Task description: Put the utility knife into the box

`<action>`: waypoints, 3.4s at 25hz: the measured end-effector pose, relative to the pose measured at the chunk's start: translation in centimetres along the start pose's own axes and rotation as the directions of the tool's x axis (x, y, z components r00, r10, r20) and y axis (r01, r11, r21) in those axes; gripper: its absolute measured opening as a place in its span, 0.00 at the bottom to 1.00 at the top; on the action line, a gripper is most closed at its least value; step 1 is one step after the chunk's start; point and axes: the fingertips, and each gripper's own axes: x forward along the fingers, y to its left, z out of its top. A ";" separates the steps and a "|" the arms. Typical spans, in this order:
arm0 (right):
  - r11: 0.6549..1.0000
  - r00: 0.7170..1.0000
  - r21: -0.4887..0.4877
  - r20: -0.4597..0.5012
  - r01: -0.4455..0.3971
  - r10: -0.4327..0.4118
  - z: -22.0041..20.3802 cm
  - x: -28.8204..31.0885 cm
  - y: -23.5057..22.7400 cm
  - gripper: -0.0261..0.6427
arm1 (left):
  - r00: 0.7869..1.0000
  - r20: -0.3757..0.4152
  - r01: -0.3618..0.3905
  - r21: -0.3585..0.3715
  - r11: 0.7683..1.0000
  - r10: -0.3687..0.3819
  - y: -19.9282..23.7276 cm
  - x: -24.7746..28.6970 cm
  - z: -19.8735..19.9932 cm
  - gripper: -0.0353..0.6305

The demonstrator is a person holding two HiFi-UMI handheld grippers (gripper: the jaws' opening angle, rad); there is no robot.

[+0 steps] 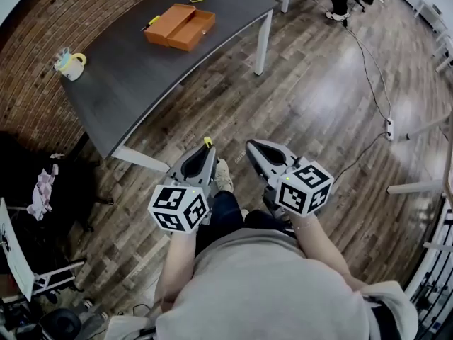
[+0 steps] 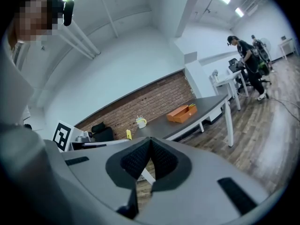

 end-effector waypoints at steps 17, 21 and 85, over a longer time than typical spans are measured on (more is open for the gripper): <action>0.997 0.997 -0.044 0.038 0.064 -0.062 10.4 15.5 -8.2 0.05 | 0.997 0.051 0.063 0.009 0.998 -0.064 12.3 13.8 9.8 0.14; 0.996 0.995 -0.041 0.054 0.084 -0.082 12.1 18.9 -9.9 0.05 | 0.994 0.052 0.091 0.029 0.995 -0.092 14.8 16.8 11.8 0.14; 0.953 0.924 0.031 -0.236 -0.303 0.301 27.9 47.3 -33.8 0.05 | 0.932 0.001 -0.362 -0.019 0.932 0.362 35.1 45.5 22.7 0.14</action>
